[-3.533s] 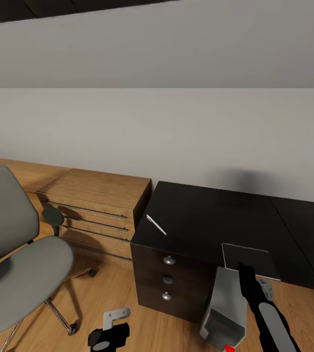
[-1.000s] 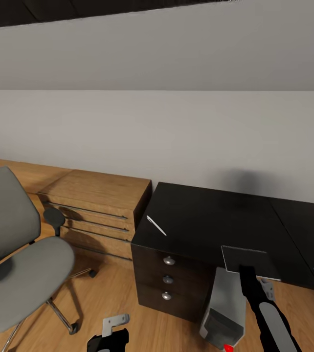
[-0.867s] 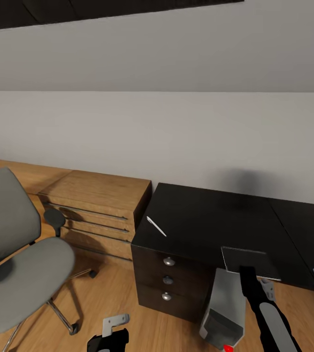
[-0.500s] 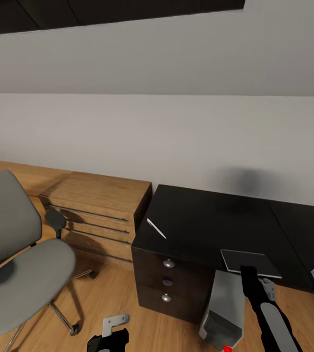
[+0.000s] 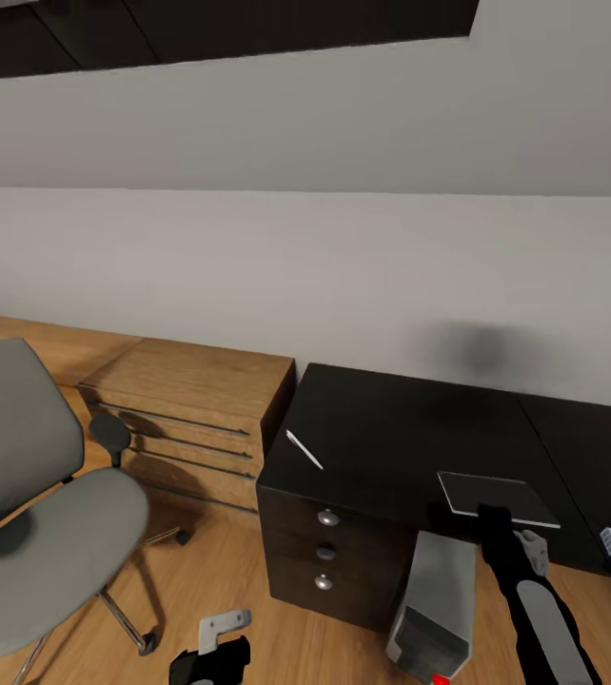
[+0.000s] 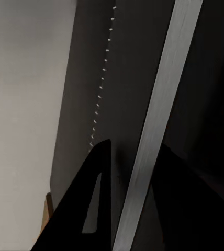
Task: In the bedroom, organize the workspace by keeping the computer under the desk, ensuring the monitor is on the desk, placing the keyboard on the desk next to the monitor, placing the mouse on the desk next to the keyboard, moving the folder from the swivel chair onto the desk next to the mouse, stacking the notebook on top of the folder with the pen on top of the notebook, and positioning the swivel chair next to the desk.
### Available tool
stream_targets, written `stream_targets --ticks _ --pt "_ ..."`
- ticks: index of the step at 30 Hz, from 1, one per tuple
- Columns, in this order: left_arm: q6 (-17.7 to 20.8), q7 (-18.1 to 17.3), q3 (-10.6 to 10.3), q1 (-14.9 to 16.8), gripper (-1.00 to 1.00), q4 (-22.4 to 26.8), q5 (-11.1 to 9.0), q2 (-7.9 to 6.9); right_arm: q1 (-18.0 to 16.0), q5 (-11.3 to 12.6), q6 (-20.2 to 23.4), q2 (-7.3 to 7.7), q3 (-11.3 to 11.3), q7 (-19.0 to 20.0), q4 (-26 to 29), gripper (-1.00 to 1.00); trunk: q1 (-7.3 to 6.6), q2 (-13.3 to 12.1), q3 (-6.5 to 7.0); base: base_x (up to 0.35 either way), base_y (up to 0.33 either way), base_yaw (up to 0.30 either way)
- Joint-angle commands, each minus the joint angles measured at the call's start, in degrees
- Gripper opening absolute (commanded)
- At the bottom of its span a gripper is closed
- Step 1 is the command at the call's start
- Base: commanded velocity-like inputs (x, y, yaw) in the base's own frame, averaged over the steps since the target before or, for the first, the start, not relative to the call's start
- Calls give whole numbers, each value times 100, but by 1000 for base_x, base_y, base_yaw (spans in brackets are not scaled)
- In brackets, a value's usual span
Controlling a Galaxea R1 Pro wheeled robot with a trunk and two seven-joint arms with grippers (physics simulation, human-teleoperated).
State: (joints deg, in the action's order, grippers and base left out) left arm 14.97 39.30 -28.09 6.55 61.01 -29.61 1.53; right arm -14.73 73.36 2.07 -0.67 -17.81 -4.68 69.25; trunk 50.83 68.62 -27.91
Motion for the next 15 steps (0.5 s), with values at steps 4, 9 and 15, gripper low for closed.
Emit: stream_targets --ticks 4,9,15 --pt "4 35 -16 5 100 -52 -19 0 3 63 23 -14 -118 -4 223 -100 -88 -158 66 0 0 0" --pt "-5 27 -36 5 100 -107 -12 4 11 81 30 -19 -249 -5 403 -100 -88 -158 66 0 0 0" --pt "-10 25 -235 5 100 -128 -16 -2 14 89 47 -17 -461 -6 463 -100 -88 -158 66 0 0 0"
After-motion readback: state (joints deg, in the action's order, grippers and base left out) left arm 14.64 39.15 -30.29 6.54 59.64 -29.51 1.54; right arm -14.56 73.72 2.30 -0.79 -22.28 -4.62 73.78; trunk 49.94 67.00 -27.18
